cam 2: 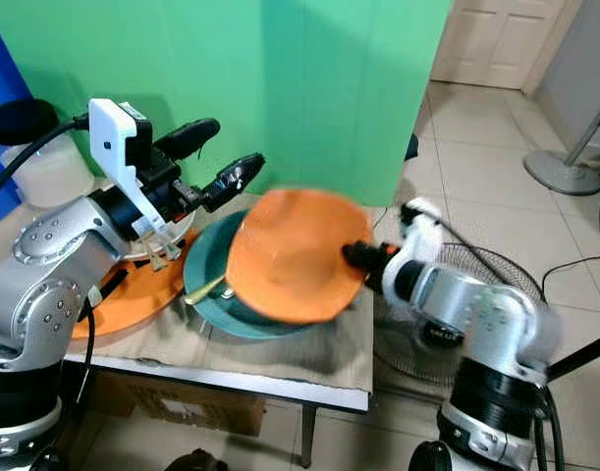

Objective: Setting the table

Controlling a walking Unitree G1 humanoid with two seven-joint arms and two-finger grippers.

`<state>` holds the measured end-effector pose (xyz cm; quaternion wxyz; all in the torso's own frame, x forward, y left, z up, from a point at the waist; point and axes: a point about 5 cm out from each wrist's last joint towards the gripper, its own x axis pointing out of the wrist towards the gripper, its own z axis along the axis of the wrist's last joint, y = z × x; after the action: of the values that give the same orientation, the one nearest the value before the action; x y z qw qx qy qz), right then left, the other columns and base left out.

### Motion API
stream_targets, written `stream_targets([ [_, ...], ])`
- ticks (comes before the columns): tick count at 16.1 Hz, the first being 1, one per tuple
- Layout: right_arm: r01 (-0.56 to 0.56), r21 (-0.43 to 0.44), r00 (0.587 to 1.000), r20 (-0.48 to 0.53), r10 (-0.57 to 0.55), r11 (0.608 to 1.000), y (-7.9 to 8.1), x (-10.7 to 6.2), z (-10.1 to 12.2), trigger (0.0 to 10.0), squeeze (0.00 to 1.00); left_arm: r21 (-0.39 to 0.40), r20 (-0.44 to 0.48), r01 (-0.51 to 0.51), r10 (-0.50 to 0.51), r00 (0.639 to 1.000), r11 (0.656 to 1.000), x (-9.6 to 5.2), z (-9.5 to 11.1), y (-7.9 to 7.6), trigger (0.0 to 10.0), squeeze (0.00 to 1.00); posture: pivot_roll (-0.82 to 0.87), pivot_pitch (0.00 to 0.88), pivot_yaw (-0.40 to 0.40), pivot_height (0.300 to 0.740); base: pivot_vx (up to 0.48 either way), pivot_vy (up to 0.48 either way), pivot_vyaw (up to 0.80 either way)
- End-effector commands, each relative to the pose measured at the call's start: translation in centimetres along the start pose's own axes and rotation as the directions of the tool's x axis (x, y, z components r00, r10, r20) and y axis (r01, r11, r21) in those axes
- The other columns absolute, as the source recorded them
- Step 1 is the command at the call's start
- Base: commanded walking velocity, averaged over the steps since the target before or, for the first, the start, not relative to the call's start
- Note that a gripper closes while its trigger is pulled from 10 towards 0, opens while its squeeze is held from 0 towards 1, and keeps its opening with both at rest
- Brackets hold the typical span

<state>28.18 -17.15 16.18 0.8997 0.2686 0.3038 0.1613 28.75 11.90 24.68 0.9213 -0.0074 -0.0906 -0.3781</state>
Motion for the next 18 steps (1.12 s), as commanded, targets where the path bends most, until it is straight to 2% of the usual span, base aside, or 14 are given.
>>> stream_targets([
  [1,-0.051,-0.027,0.997,0.055,0.052,0.998,1.2,-0.6,1.1,0.0,0.0,0.01,-0.007,-0.006,0.006,1.0,1.0,-0.2,0.1,0.0,10.0,0.0,0.09,0.0,0.011,0.74,0.0,0.0,0.0],
  [2,-0.057,-0.056,0.991,0.12,0.064,0.997,1.8,-1.1,1.7,0.0,0.0,0.032,-0.04,-0.022,0.023,0.999,0.999,-0.6,-0.4,0.0,10.0,0.0,0.09,0.0,0.009,0.74,0.0,0.0,0.0],
  [3,-0.048,-0.162,0.947,0.306,0.097,0.986,3.0,-2.5,3.3,4.8,0.0,0.047,-0.061,-0.063,0.066,0.996,0.997,-1.2,-0.8,0.0,10.0,0.0,0.1,0.0,0.007,0.74,0.0,0.0,0.0],
  [4,-0.043,-0.187,0.934,0.341,0.106,0.981,3.2,-2.8,3.6,4.8,0.0,0.05,-0.063,-0.071,0.074,0.995,0.996,-1.3,-0.8,0.0,10.0,0.0,0.1,0.0,0.007,0.74,0.0,0.0,0.0],
  [5,-0.028,-0.247,0.908,0.399,0.128,0.969,3.9,-3.6,3.9,10.0,0.0,0.074,-0.064,-0.106,0.111,0.992,0.992,-1.7,-0.9,0.1,10.0,0.0,0.1,0.0,0.007,0.74,0.0,0.0,0.0],
  [7,0.055,-0.324,0.864,0.49,0.118,0.945,4.6,-4.5,4.0,10.0,0.0,0.128,-0.052,-0.193,0.201,0.978,0.973,-2.3,-1.0,0.1,10.0,0.0,0.1,0.0,0.007,0.74,0.0,0.0,0.0],
  [8,0.098,-0.349,0.836,0.537,0.113,0.932,4.8,-4.7,4.1,10.0,0.0,0.101,-0.034,-0.214,0.219,0.975,0.971,-2.4,-0.9,-0.1,10.0,0.0,0.1,0.0,0.007,0.74,0.0,0.0,0.0],
  [10,0.055,-0.402,0.788,0.58,0.207,0.914,5.6,-4.7,3.7,10.0,0.0,0.122,-0.026,-0.221,0.226,0.974,0.968,-2.4,-1.1,-1.0,10.0,0.0,0.11,0.0,0.007,0.74,0.0,0.0,0.0],
  [11,0.099,-0.439,0.779,0.592,0.205,0.893,5.7,-4.6,3.3,10.0,0.0,0.131,-0.024,-0.236,0.242,0.97,0.963,-2.3,-1.4,-1.3,10.0,0.0,0.11,0.0,0.007,0.74,0.0,0.0,0.0],
  [13,0.164,-0.475,0.8,0.577,0.165,0.865,5.3,-3.8,1.5,10.0,0.0,0.152,-0.023,-0.261,0.267,0.963,0.953,-2.3,-2.0,-1.8,10.0,0.0,0.11,0.0,0.004,0.74,0.0,0.0,0.0],
  [14,0.187,-0.4,0.809,0.581,0.09,0.897,4.3,-3.4,0.4,10.0,0.0,0.172,-0.038,-0.276,0.287,0.957,0.946,-2.5,-2.8,-1.9,10.0,0.0,0.11,0.0,0.004,0.74,0.0,0.0,0.0],
  [16,0.225,-0.491,0.828,0.552,0.101,0.842,4.4,-3.0,-1.1,10.0,0.0,0.197,-0.074,-0.29,0.309,0.948,0.937,-3.0,-4.1,-2.2,10.0,0.0,0.11,0.0,0.011,0.74,0.0,0.0,0.0],
  [17,0.242,-0.494,0.806,0.581,0.11,0.835,4.6,-3.2,-1.0,10.0,0.0,0.209,-0.086,-0.279,0.301,0.95,0.937,-3.0,-4.5,-2.4,10.0,0.0,0.11,0.0,0.011,0.74,0.0,0.0,0.0],
  [18,0.29,-0.516,0.793,0.601,0.1,0.806,4.5,-3.3,-1.1,10.0,0.0,0.208,-0.083,-0.284,0.307,0.948,0.936,-3.0,-4.6,-2.7,10.0,0.0,0.11,0.0,0.011,0.74,0.0,0.0,0.0],
])
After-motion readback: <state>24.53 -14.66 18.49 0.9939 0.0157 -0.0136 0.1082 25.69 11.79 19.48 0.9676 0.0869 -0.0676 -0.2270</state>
